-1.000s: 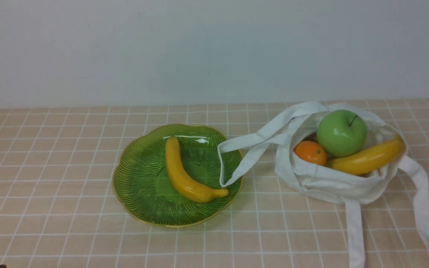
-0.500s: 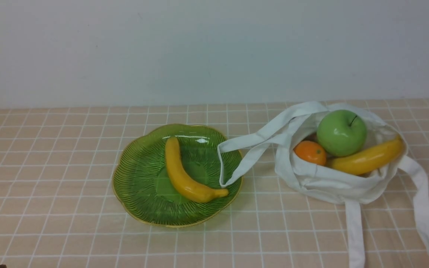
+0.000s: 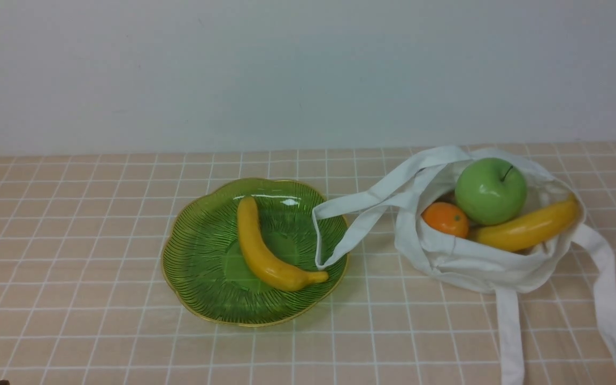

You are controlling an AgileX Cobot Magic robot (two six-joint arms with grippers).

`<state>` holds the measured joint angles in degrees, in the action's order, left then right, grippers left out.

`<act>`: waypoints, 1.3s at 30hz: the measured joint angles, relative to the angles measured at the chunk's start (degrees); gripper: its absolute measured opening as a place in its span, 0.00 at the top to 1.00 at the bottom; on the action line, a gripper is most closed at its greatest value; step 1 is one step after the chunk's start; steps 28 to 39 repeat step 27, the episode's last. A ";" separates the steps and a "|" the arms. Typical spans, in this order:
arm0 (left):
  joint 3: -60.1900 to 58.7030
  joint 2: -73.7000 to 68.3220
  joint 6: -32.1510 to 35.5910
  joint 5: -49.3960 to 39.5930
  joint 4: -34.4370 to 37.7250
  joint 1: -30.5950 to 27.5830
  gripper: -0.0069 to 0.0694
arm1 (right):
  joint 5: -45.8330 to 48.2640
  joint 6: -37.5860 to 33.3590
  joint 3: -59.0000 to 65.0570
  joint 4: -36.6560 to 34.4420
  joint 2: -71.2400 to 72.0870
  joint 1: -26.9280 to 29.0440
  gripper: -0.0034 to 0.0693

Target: Take the fruit out of the bag on the brown coffee tablecloth and place them on the plate.

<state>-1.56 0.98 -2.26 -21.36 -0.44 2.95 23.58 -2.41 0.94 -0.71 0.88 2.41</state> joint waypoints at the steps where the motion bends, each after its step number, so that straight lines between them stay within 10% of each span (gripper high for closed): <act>1: 0.00 0.00 0.00 0.00 0.00 0.00 0.92 | 0.00 0.00 0.00 0.00 0.00 0.00 0.97; 39: 0.00 0.00 0.00 0.00 0.00 0.00 0.92 | 0.00 0.63 0.00 0.00 0.00 0.00 0.97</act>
